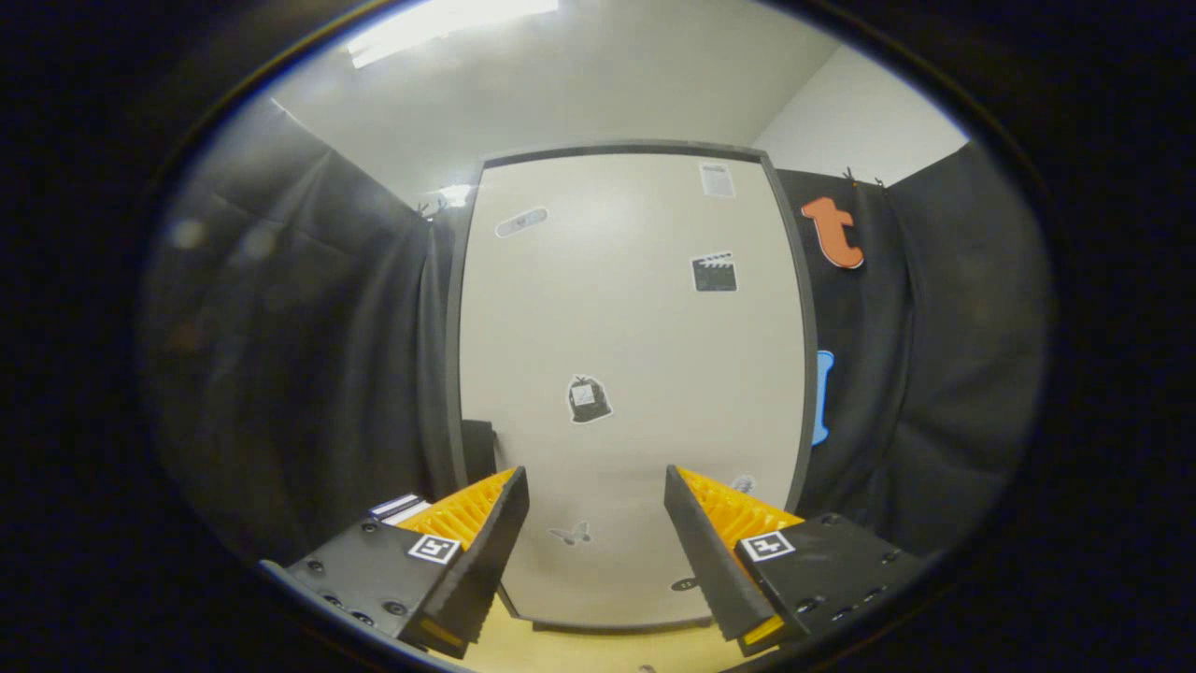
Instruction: Open the shoe cabinet door, grab the shoes and put them into the shoe cabinet, then close the shoe cabinet door.
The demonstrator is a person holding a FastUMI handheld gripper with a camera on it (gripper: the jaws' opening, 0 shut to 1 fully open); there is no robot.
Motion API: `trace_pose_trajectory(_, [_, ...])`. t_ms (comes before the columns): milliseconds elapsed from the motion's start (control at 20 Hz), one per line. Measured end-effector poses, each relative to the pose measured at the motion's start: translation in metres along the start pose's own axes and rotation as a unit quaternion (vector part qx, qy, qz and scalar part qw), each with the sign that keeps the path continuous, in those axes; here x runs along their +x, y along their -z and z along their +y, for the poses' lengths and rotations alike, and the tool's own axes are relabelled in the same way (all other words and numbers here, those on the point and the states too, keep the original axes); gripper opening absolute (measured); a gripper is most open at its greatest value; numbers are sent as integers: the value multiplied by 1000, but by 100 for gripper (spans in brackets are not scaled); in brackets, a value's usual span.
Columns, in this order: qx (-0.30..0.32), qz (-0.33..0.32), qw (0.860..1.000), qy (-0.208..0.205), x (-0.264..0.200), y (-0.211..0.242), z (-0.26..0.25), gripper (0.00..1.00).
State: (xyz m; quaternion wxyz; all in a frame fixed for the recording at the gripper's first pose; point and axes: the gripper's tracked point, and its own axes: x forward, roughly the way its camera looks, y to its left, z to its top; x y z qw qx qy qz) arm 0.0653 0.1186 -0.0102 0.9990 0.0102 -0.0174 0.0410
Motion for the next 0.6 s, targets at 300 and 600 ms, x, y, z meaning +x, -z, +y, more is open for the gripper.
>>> trace_pose_trajectory(300, [1, -1, 1000, -4, -26, -7, -2, 93])
trace_pose_trajectory(600, [7, -11, 1000, 1, -39, -16, -3, 93])
